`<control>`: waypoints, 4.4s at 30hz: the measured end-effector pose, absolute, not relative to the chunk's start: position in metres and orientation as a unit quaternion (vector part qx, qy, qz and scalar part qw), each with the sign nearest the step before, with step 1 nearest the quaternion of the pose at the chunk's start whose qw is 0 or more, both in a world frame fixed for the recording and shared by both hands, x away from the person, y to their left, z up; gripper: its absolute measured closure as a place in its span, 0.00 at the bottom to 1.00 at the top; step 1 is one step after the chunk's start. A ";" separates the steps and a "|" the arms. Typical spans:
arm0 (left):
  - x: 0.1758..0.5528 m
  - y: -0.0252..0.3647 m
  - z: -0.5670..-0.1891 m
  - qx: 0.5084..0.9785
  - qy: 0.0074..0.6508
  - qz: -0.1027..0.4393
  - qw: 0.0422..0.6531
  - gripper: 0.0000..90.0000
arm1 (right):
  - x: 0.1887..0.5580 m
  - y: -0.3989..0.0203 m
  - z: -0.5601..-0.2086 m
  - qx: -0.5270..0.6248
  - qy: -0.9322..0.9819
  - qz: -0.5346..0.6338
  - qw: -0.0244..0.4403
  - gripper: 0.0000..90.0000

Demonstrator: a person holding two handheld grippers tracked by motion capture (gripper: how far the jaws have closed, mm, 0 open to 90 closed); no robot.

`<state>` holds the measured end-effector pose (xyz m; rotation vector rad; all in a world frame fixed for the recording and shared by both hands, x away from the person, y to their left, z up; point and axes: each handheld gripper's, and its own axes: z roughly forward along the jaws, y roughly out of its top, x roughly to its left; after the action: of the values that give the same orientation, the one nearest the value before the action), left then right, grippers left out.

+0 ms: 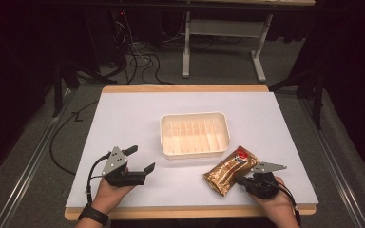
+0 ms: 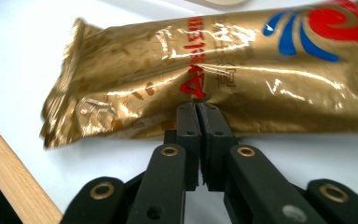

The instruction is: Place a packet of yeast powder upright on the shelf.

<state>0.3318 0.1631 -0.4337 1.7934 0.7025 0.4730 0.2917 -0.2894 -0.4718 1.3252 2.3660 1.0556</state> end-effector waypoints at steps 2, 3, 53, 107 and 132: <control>0.329 0.166 -0.434 0.757 0.298 0.202 0.546 0.14 | 0.291 -0.287 -0.469 0.448 0.807 0.368 0.113 0.96; 0.328 0.168 -0.434 0.757 0.299 0.204 0.544 0.14 | 0.291 -0.287 -0.467 0.444 0.805 0.375 0.114 0.96; 0.324 0.173 -0.438 0.770 0.300 0.195 0.529 0.14 | 0.330 -0.382 -0.482 0.643 0.590 0.488 0.029 0.51; 0.323 0.170 -0.439 0.778 0.291 0.200 0.520 0.14 | 0.311 -0.373 -0.438 0.542 0.611 0.573 0.071 1.00; 0.324 0.170 -0.439 0.778 0.291 0.200 0.519 0.14 | 0.292 -0.374 -0.401 0.491 0.601 0.611 0.154 1.00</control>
<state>0.3235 0.1698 -0.4388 1.8663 0.6986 0.4806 0.2920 -0.3740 -0.4008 1.4087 1.7242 1.7507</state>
